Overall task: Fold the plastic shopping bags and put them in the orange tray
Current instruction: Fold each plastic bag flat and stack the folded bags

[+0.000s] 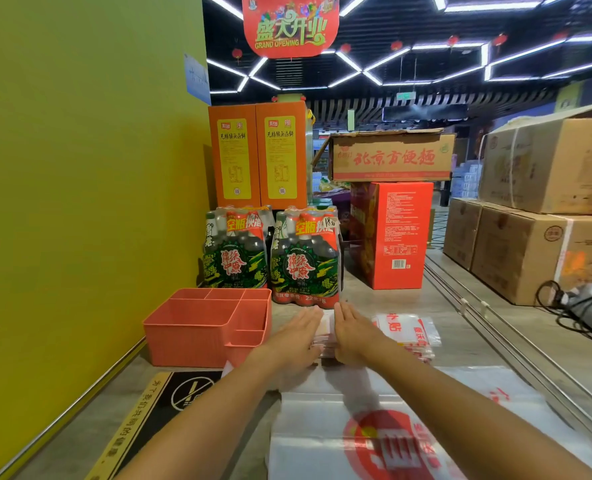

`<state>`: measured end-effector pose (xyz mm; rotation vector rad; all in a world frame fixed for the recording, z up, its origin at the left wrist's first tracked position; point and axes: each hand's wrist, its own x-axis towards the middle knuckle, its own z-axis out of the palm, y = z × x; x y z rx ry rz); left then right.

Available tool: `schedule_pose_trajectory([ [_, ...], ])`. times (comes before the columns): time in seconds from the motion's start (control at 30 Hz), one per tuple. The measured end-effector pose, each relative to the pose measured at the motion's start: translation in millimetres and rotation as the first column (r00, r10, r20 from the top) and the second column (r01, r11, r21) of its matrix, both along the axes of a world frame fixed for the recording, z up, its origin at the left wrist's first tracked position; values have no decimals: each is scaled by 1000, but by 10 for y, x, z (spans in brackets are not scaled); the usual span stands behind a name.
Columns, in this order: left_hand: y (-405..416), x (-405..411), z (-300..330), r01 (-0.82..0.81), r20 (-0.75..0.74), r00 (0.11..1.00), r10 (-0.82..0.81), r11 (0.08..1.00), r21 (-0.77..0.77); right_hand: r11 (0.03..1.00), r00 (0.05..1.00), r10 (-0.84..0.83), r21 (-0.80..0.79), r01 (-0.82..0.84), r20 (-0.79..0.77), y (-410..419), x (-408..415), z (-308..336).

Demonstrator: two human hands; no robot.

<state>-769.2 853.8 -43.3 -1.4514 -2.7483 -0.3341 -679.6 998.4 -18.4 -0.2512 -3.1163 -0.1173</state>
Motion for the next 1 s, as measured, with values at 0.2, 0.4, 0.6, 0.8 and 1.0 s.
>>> schedule_pose_trajectory([
  [0.2,-297,455,393,44,-35,998,-43,998,39,987,988,97,-113,-111,-122,4,551,327],
  [0.4,-941,1259,309,235,14,972,-235,972,24,887,943,280,-328,-325,-179,-140,1764,97],
  [0.6,-1304,1951,70,317,174,936,-306,948,-39,814,918,382,-431,-388,-105,-170,2519,-205],
  [0.8,-1356,2182,-219,282,218,937,-273,959,-11,854,932,360,-415,-313,38,-127,2696,-442],
  [1.0,-1370,2206,-276,210,217,951,-218,976,63,876,941,338,-363,-319,-11,-184,2713,-522],
])
